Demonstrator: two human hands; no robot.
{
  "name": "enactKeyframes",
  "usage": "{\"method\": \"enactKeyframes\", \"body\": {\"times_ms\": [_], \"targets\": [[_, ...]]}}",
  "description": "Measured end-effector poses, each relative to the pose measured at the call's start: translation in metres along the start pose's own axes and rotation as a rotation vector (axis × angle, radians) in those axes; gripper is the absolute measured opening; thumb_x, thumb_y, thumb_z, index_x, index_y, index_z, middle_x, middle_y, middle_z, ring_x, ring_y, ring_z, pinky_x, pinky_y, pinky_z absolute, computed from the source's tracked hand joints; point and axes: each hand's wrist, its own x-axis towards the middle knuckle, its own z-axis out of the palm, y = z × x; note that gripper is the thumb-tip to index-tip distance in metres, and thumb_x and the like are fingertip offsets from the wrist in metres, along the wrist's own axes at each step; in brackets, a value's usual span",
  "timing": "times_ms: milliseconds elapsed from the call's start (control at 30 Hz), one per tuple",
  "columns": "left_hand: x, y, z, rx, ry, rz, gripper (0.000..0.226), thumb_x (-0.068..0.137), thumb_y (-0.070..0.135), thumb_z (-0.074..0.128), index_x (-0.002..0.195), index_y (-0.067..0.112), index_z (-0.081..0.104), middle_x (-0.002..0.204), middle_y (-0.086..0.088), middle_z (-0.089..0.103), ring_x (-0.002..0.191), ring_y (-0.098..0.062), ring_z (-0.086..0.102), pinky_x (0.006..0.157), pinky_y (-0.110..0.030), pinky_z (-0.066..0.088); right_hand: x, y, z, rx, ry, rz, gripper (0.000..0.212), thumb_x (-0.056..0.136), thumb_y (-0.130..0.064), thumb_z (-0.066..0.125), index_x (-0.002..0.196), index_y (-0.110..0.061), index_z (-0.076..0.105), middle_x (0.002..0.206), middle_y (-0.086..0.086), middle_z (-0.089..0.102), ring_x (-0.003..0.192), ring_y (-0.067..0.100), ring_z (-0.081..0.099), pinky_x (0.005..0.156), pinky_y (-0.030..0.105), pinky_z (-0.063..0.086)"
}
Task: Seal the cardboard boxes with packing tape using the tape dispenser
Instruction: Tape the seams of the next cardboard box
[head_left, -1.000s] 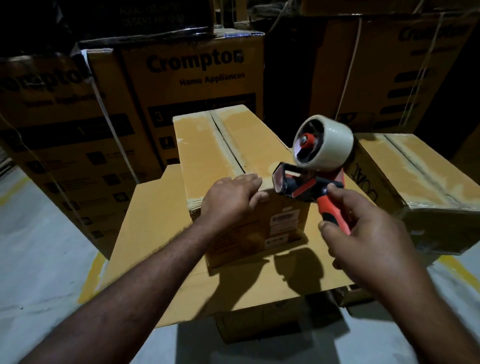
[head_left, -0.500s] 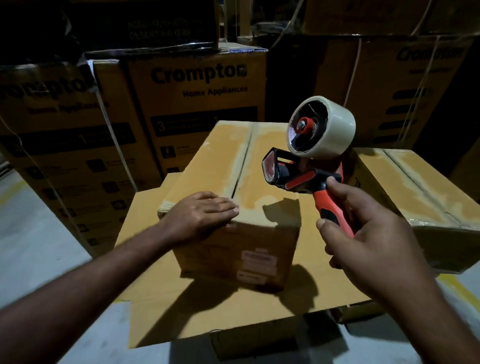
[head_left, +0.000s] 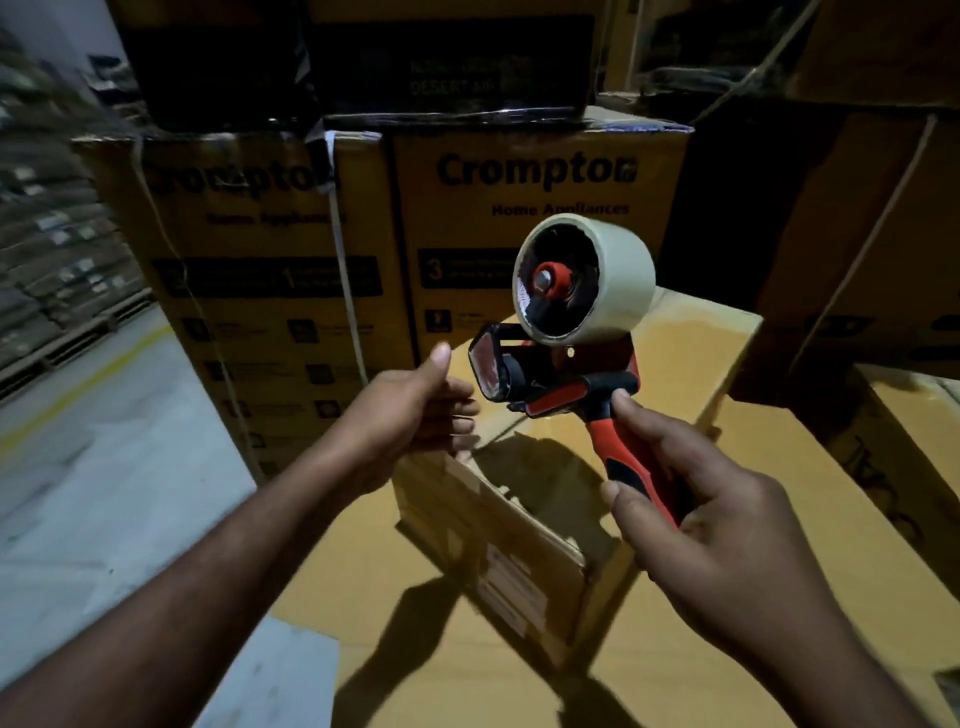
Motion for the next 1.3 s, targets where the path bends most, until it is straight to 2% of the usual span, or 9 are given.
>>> {"method": "enactKeyframes", "body": {"times_ms": [133, 300, 533, 667, 767, 933, 1100, 1200, 1300], "targets": [[0.008, 0.032, -0.010, -0.382, -0.164, -0.193, 0.082, 0.097, 0.070, 0.031, 0.115, -0.001, 0.068, 0.115, -0.027, 0.070, 0.106, -0.038, 0.071, 0.089, -0.051, 0.059, 0.024, -0.001, 0.019, -0.022, -0.001, -0.068, 0.066, 0.083, -0.034, 0.069, 0.138, -0.056, 0.042, 0.103, -0.048, 0.044, 0.098, -0.018, 0.055, 0.068, 0.003, 0.047], [0.034, 0.038, -0.027, -0.578, -0.221, -0.336, 0.084, 0.094, 0.070, 0.042, 0.123, -0.005, 0.063, 0.120, -0.031, 0.067, 0.109, -0.044, 0.068, 0.090, -0.059, 0.055, 0.044, 0.001, 0.031, -0.066, 0.032, -0.117, 0.064, 0.080, -0.032, 0.068, 0.139, -0.046, 0.049, 0.111, -0.034, 0.054, 0.072, -0.020, 0.055, 0.061, -0.005, 0.034], [0.049, 0.026, -0.020, -0.770, -0.115, -0.414, 0.072, 0.082, 0.058, 0.073, 0.121, -0.001, 0.060, 0.118, -0.024, 0.069, 0.104, -0.041, 0.071, 0.083, -0.057, 0.057, 0.057, 0.022, 0.039, -0.025, 0.014, -0.178, 0.060, 0.083, -0.042, 0.065, 0.141, -0.043, 0.049, 0.126, -0.028, 0.060, 0.089, -0.018, 0.058, 0.075, 0.000, 0.043], [0.049, 0.019, -0.009, -0.752, 0.012, -0.392, 0.032, 0.090, 0.027, 0.072, 0.102, -0.002, 0.064, 0.091, -0.020, 0.074, 0.072, -0.028, 0.076, 0.066, -0.040, 0.063, 0.068, 0.034, 0.036, 0.011, -0.014, -0.221, 0.061, 0.082, -0.049, 0.058, 0.142, -0.046, 0.045, 0.130, -0.029, 0.054, 0.109, -0.007, 0.060, 0.074, 0.007, 0.051], [0.046, 0.018, -0.007, -0.704, 0.070, -0.377, 0.015, 0.093, 0.013, 0.065, 0.097, -0.001, 0.065, 0.082, -0.020, 0.074, 0.063, -0.026, 0.075, 0.059, -0.036, 0.062, 0.074, 0.040, 0.032, 0.053, -0.055, -0.269, 0.061, 0.082, -0.049, 0.058, 0.141, -0.047, 0.045, 0.132, -0.034, 0.052, 0.113, -0.009, 0.057, 0.079, 0.005, 0.049], [0.038, 0.020, -0.021, -0.465, 0.116, -0.349, 0.019, 0.096, 0.024, 0.063, 0.095, 0.005, 0.066, 0.077, -0.013, 0.073, 0.060, -0.022, 0.074, 0.060, -0.038, 0.062, 0.079, 0.051, 0.029, 0.105, -0.124, -0.337, 0.060, 0.083, -0.048, 0.058, 0.142, -0.046, 0.045, 0.139, -0.036, 0.043, 0.119, -0.014, 0.050, 0.084, 0.003, 0.046], [0.030, 0.022, -0.045, -0.224, 0.068, -0.290, 0.007, 0.094, 0.013, 0.064, 0.094, 0.006, 0.064, 0.087, -0.014, 0.073, 0.076, -0.024, 0.074, 0.074, -0.036, 0.064, 0.085, 0.055, 0.031, 0.128, -0.184, -0.386, 0.065, 0.083, -0.044, 0.065, 0.142, -0.051, 0.041, 0.135, -0.047, 0.039, 0.119, -0.018, 0.046, 0.086, 0.005, 0.047], [0.024, 0.027, -0.055, -0.239, -0.009, -0.304, 0.024, 0.099, 0.017, 0.059, 0.116, 0.000, 0.064, 0.100, -0.019, 0.073, 0.081, -0.028, 0.075, 0.063, -0.032, 0.063, 0.087, 0.055, 0.034, 0.144, -0.209, -0.417, 0.064, 0.083, -0.047, 0.061, 0.143, -0.049, 0.041, 0.133, -0.050, 0.038, 0.119, -0.020, 0.045, 0.082, 0.003, 0.047], [0.019, 0.027, -0.056, -0.330, -0.076, -0.352, 0.045, 0.103, 0.036, 0.050, 0.130, 0.001, 0.058, 0.107, -0.021, 0.069, 0.082, -0.032, 0.076, 0.067, -0.041, 0.064, 0.088, 0.056, 0.037, 0.171, -0.208, -0.424, 0.066, 0.081, -0.038, 0.068, 0.141, -0.050, 0.043, 0.135, -0.046, 0.039, 0.118, -0.020, 0.046, 0.073, 0.006, 0.051]]}}
